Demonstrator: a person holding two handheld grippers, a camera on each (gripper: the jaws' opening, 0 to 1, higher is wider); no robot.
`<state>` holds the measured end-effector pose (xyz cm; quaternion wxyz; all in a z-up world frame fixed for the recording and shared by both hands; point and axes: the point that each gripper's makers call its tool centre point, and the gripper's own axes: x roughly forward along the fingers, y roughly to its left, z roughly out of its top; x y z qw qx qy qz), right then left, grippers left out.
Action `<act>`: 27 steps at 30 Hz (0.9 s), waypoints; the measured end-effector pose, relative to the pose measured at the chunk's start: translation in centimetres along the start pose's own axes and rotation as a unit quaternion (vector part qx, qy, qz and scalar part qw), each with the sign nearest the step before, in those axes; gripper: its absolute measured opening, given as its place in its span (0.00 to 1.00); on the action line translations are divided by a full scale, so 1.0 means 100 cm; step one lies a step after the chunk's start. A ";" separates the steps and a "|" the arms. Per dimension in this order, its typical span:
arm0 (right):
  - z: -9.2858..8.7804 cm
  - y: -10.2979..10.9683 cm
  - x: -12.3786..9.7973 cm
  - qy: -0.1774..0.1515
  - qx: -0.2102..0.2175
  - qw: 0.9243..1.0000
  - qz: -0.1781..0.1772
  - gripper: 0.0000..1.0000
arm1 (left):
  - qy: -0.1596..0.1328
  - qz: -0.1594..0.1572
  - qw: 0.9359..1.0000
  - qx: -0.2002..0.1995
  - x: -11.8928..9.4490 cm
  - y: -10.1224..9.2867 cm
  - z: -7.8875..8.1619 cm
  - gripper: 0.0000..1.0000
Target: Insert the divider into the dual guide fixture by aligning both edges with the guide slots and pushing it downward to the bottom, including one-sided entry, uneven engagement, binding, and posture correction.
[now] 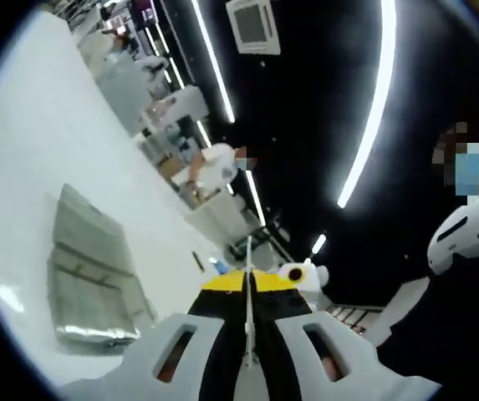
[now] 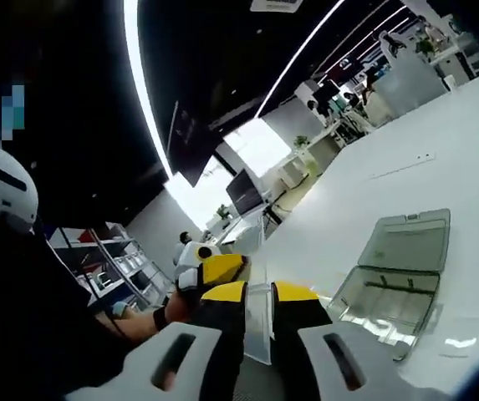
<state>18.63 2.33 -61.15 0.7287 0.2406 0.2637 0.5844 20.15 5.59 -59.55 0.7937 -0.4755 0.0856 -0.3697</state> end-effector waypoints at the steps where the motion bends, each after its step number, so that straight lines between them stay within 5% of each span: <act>1: 0.000 0.001 0.000 -0.002 0.012 1.000 0.005 0.09 | -0.008 -0.010 1.000 -0.012 -0.001 -0.003 0.003 0.00; 11: 0.013 0.012 -0.002 -0.046 0.050 0.997 0.042 0.05 | -0.020 -0.037 0.998 -0.046 -0.004 -0.009 0.006 0.00; 27: 0.016 0.021 0.000 -0.051 0.075 0.994 0.063 0.01 | -0.040 -0.059 0.995 -0.073 -0.006 -0.013 0.007 0.00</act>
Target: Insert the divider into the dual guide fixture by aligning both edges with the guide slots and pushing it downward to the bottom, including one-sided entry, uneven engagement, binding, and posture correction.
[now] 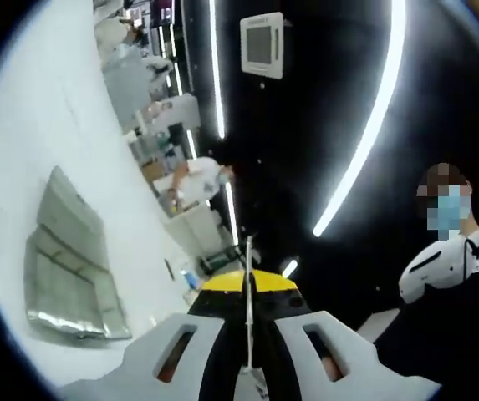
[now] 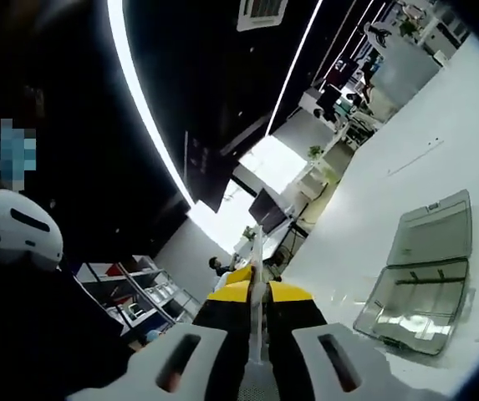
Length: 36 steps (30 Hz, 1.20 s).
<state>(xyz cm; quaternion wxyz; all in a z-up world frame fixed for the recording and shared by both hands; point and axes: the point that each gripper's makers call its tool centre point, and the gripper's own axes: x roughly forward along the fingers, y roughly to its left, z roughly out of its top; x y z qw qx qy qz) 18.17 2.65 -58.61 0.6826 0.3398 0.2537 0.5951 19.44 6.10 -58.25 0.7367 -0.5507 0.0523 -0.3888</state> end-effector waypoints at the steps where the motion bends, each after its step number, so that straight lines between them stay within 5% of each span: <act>1: 0.000 0.001 0.000 0.000 0.006 1.000 0.000 0.01 | -0.001 -0.001 1.000 0.005 0.000 -0.001 0.000 0.00; 11: 0.002 0.009 0.002 0.003 0.003 1.000 -0.014 0.00 | 0.001 -0.002 1.000 0.019 -0.001 -0.002 0.002 0.01; 26: 0.012 0.000 0.009 -0.012 -0.037 0.996 -0.083 0.00 | 0.038 0.067 0.989 0.124 -0.009 0.026 0.008 0.18; 36: 0.014 -0.023 0.016 -0.017 -0.045 0.987 -0.153 0.00 | 0.045 0.080 0.986 0.141 -0.023 0.035 0.022 0.22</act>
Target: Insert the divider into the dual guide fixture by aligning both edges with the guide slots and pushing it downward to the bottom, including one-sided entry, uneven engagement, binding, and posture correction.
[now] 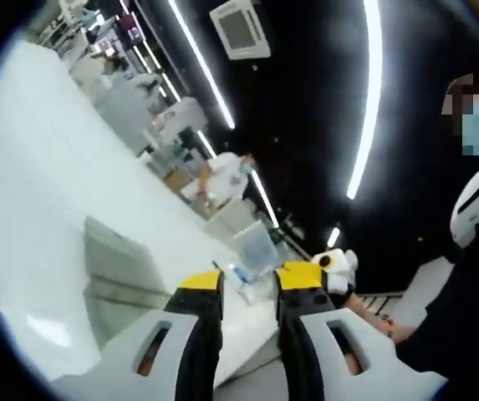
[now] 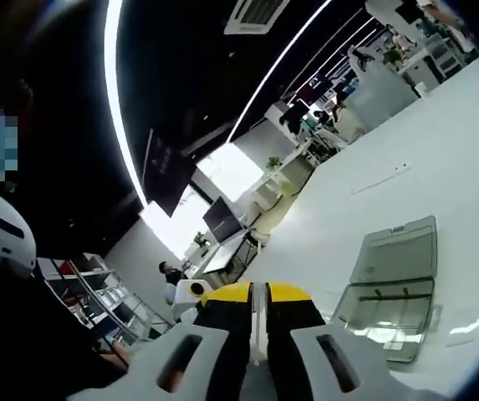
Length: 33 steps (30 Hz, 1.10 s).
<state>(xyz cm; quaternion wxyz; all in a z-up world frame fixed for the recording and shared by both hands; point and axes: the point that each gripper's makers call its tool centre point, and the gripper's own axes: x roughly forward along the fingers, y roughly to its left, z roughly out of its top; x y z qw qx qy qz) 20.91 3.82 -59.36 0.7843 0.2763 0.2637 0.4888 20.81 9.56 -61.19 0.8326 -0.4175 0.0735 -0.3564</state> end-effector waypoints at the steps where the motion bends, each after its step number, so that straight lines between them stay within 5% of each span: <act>1: -0.001 -0.001 0.001 0.001 0.000 1.000 -0.003 0.00 | 0.001 0.001 1.000 -0.001 -0.002 0.002 0.001 0.22; 18: -0.007 -0.031 0.012 0.004 -0.008 0.993 -0.115 0.00 | 0.061 0.006 0.995 0.076 -0.008 0.009 0.002 0.28; 21: -0.007 -0.043 0.009 -0.001 -0.008 0.988 -0.156 0.00 | 0.070 0.003 0.994 0.082 -0.010 0.008 0.001 0.28; 33: -0.013 -0.062 0.005 -0.028 0.013 0.974 -0.225 0.00 | 0.091 0.018 0.989 0.117 -0.021 0.017 0.002 0.39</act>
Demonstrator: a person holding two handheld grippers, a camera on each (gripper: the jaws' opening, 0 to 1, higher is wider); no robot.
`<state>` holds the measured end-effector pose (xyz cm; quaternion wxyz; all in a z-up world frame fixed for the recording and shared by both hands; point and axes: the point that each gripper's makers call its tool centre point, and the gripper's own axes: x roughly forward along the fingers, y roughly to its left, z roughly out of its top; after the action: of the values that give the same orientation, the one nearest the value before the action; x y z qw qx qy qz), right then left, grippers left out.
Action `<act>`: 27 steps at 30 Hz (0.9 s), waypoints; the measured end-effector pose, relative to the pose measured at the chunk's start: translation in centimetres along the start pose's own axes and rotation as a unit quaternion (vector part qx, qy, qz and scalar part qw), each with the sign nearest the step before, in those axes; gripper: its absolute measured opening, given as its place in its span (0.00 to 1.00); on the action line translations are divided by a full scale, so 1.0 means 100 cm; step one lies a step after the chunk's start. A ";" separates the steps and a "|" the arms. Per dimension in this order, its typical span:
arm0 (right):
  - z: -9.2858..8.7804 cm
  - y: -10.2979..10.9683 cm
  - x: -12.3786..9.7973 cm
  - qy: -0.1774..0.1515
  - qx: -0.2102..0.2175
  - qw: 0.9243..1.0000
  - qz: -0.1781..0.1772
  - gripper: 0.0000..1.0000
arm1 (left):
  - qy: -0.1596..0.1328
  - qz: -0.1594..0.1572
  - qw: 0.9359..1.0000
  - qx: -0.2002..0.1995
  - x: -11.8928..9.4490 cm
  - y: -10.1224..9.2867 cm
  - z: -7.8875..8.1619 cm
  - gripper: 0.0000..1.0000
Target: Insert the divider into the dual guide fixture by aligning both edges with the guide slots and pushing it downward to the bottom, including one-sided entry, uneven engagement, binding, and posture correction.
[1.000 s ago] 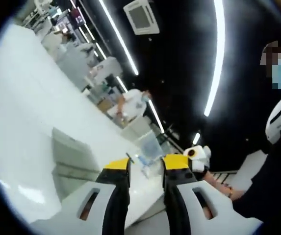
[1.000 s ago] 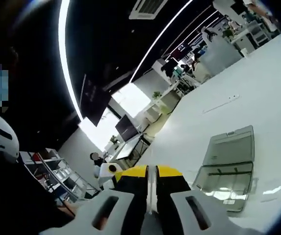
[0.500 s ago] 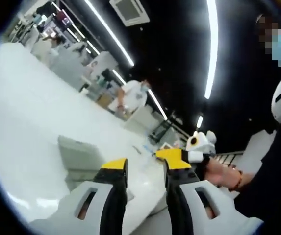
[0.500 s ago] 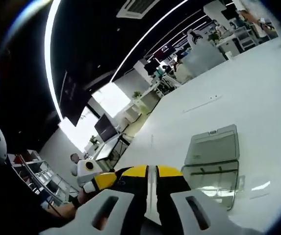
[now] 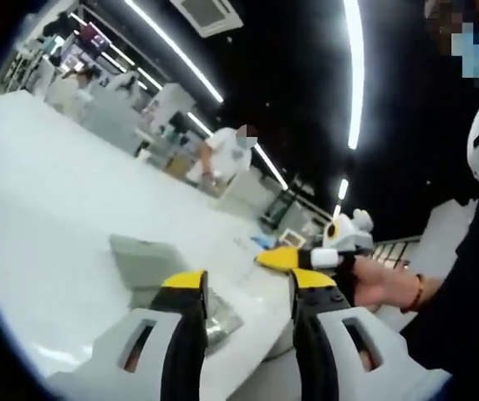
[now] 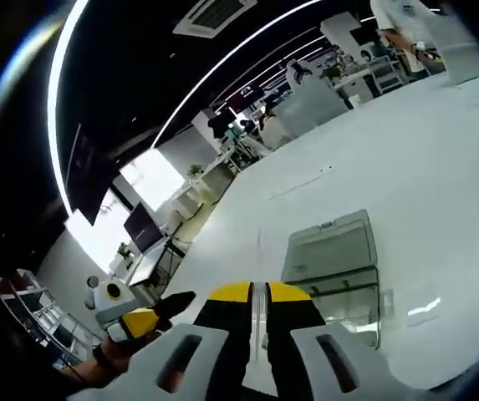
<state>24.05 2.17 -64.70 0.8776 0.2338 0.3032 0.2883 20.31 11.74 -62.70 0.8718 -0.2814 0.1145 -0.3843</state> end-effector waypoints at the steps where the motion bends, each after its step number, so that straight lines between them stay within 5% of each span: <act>1: 0.001 -0.003 0.000 -0.004 0.000 1.000 -0.010 0.00 | 0.002 0.003 1.000 0.003 0.000 0.002 -0.001 0.41; 27: -0.008 -0.047 0.009 -0.015 0.006 0.992 -0.124 0.00 | 0.055 0.017 0.995 0.083 0.009 0.015 -0.014 0.72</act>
<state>25.79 -0.50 -68.40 0.9098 0.2038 0.3183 0.1716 21.24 11.32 -64.68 0.8909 -0.1841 0.1347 -0.3928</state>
